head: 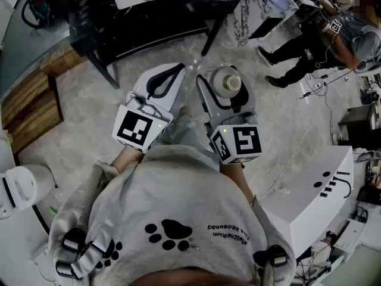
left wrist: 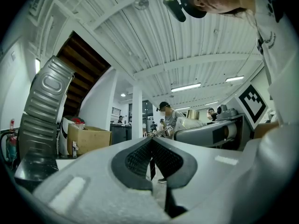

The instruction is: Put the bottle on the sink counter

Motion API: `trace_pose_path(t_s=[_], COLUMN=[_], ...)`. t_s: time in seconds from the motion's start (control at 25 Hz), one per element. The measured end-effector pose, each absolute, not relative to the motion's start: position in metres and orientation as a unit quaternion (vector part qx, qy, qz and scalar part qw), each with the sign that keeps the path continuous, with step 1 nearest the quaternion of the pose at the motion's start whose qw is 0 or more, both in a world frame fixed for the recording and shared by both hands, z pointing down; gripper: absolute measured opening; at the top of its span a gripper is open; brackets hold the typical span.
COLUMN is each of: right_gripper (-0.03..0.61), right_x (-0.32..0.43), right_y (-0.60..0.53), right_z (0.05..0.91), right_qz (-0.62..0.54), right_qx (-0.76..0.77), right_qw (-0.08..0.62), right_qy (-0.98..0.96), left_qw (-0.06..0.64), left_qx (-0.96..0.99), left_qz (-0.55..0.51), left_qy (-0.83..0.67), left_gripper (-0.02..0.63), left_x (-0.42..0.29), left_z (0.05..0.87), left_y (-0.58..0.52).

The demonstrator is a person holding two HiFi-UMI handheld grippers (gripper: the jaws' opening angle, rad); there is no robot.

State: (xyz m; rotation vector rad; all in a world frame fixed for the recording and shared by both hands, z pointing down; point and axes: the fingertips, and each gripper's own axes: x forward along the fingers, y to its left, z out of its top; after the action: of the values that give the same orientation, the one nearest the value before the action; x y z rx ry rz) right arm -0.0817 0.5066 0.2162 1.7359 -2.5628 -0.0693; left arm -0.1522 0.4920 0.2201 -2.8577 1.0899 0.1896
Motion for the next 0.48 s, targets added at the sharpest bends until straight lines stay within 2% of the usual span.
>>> trace_pose_path(t_s=[0.48], right_gripper=[0.336], right_x=[-0.057], right_y=[0.43], right_z=[0.226], right_qz=[-0.018], right_qx=[0.543], right_qw=[0.026], right_qy=[-0.839], left_qw=[0.036], left_qx=[-0.925], left_qz=[0.065], left_qy=[0.372], left_gripper=[-0.003], left_x=[-0.127], left_z=[0.223], left_y=[0.418])
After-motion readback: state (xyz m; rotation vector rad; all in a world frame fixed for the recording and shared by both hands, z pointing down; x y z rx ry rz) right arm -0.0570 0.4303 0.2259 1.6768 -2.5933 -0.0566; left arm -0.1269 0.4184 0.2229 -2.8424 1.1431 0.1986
